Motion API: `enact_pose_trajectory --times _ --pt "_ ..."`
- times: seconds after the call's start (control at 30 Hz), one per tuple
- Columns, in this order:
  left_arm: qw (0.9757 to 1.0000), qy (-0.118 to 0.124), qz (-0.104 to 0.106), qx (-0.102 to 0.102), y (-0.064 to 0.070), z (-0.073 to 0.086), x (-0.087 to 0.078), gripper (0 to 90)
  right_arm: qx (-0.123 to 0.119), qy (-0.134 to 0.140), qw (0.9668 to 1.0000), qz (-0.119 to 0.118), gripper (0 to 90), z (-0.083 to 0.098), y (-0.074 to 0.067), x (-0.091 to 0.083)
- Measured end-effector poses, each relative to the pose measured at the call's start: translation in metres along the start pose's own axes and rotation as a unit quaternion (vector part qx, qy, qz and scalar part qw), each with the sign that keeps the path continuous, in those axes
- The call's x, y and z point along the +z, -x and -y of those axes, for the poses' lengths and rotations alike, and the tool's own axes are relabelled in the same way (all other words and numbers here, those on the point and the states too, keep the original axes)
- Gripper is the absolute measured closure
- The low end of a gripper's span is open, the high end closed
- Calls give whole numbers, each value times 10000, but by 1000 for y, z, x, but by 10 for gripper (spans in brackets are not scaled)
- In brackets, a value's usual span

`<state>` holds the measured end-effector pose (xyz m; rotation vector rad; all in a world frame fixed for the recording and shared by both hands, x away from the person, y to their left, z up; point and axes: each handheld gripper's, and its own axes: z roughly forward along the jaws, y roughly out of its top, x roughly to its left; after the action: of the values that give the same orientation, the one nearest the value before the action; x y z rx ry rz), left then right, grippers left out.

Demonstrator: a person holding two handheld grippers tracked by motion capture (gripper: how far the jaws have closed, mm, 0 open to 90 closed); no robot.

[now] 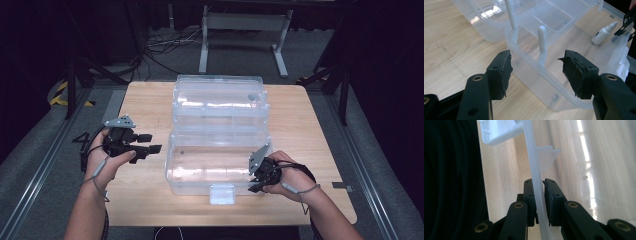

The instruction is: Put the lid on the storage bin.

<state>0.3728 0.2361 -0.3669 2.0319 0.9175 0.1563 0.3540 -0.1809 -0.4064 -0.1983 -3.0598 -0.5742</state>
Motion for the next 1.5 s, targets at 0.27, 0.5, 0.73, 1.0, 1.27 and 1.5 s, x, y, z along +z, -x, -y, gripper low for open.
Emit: enact_pose_trajectory --times 0.27,0.5,0.73,1.0,1.27,1.5 --pt "9998 -164 33 148 8 -17 5 393 58 72 9999 59 806 2 -1 0" --pt "9989 -173 -2 445 16 -43 5 404 228 140 9996 73 805 2 -2 0" --pt "9971 -166 33 740 21 -71 10 405 277 175 9994 57 801 4 -2 -1" --pt "9960 -103 94 888 24 -98 18 404 252 198 9995 15 799 5 -1 -1" --pt "9946 -33 238 1008 24 -114 28 401 360 295 9989 24 798 7 -2 -1" --pt "9934 33 365 1083 27 -130 39 401 381 335 9987 24 798 7 -2 -1"
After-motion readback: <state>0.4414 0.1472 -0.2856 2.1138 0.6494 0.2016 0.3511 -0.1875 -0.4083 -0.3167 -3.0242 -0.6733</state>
